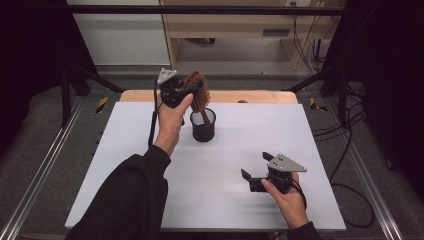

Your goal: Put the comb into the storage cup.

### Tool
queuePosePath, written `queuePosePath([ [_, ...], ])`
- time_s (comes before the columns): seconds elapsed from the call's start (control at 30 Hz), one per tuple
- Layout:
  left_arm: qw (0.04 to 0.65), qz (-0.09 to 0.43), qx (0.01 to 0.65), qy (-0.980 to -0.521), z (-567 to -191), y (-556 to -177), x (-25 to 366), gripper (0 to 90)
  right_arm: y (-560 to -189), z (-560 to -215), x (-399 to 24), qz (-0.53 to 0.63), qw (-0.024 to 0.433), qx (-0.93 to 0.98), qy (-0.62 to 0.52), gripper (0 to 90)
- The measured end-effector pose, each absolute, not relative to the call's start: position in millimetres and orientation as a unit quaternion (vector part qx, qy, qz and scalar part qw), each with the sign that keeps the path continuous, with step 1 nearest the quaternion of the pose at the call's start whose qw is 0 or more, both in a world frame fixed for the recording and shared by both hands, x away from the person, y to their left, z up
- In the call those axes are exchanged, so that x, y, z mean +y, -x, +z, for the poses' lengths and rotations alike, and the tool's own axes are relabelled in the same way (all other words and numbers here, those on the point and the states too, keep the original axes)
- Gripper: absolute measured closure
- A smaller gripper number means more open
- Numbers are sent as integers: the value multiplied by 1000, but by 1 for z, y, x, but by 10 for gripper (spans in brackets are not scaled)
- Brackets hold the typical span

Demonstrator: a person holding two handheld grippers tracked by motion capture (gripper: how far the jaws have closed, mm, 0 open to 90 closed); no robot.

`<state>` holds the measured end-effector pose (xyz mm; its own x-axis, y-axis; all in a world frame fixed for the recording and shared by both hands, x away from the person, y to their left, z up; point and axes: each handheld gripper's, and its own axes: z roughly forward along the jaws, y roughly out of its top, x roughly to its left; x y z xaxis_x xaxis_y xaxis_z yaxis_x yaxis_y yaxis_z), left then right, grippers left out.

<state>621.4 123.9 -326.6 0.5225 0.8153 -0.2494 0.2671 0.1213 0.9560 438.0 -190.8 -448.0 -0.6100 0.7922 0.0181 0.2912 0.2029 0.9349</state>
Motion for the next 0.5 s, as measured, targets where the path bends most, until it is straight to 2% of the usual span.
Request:
queuePosePath([
  [0.5, 608, 218, 433, -629, -333, -621, 119, 509, -438, -448, -190, 512, 244, 738, -365, 40],
])
